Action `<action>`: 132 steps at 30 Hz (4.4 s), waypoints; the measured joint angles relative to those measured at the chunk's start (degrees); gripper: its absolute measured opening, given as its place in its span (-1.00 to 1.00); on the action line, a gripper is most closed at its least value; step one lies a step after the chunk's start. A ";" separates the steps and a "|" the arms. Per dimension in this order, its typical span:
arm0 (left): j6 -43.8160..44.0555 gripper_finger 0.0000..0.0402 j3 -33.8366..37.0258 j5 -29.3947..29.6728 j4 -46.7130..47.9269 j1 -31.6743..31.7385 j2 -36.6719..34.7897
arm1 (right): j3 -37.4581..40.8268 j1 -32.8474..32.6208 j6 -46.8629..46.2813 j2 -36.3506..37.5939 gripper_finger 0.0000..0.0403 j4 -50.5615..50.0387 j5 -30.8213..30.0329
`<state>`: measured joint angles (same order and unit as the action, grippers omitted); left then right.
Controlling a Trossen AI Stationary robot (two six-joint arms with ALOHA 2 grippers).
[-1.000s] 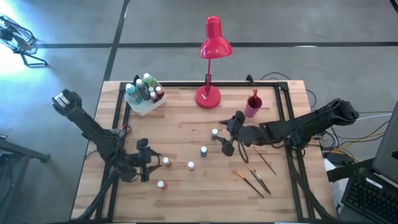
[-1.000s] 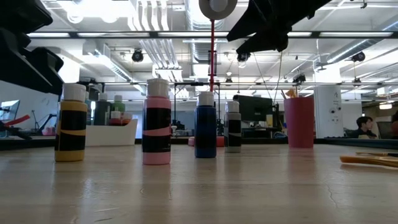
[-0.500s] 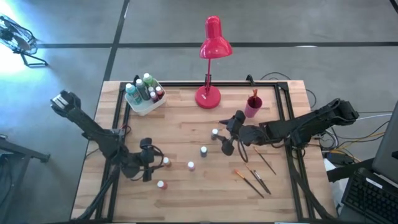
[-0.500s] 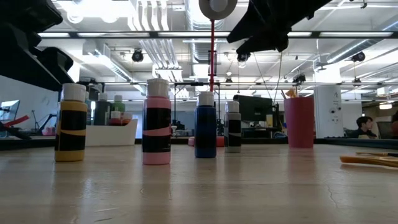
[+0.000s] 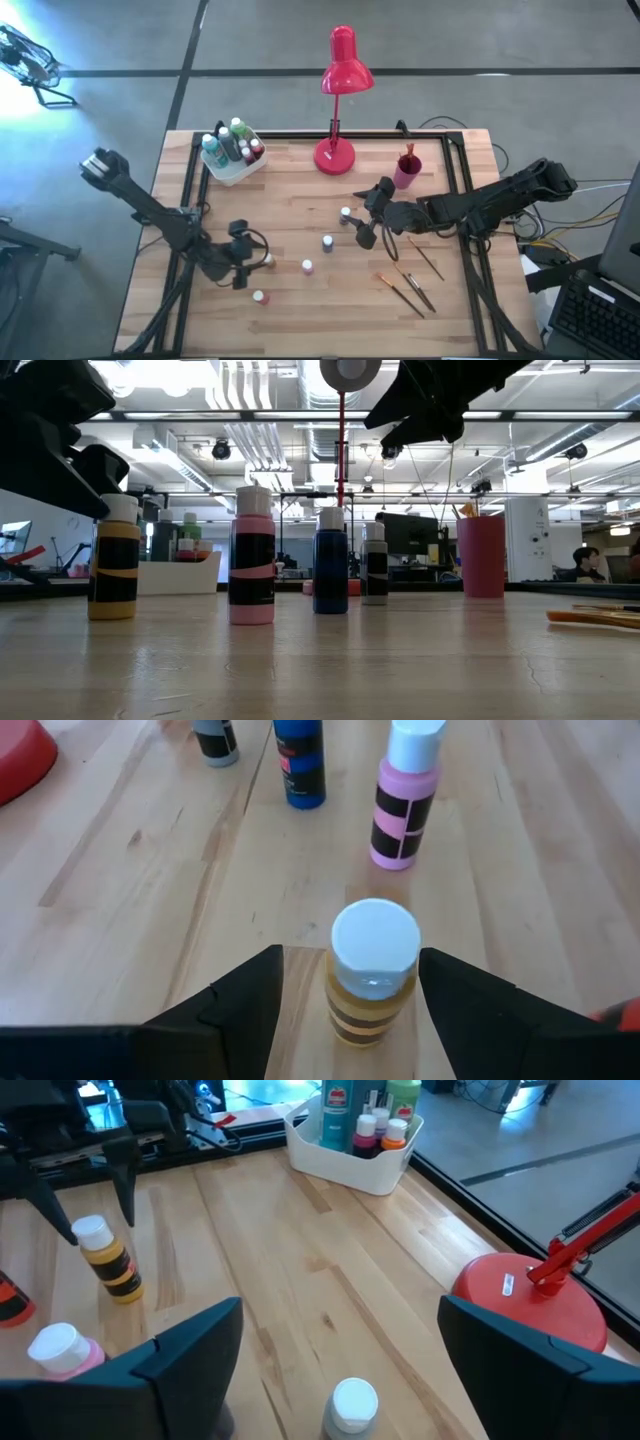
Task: Pick & Place Paint Supplies
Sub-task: Put the yellow paint bottle into the white bin
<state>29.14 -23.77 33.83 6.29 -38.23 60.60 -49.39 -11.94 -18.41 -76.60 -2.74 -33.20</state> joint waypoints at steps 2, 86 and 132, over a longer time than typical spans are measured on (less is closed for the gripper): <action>-1.34 0.19 0.00 -1.01 -1.95 0.70 1.27 | 0.00 0.00 0.00 0.00 0.67 0.00 -0.01; -22.25 -0.40 8.37 3.89 -8.32 71.44 -20.63 | 0.02 3.78 0.62 0.00 0.39 0.04 -1.43; -20.26 0.26 9.26 -4.70 -25.86 80.40 -0.78 | 0.66 4.11 0.85 0.00 0.40 -0.15 -1.41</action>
<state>8.88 -14.51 29.13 -19.57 42.17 59.82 -48.73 -7.84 -17.56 -76.60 -2.90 -34.61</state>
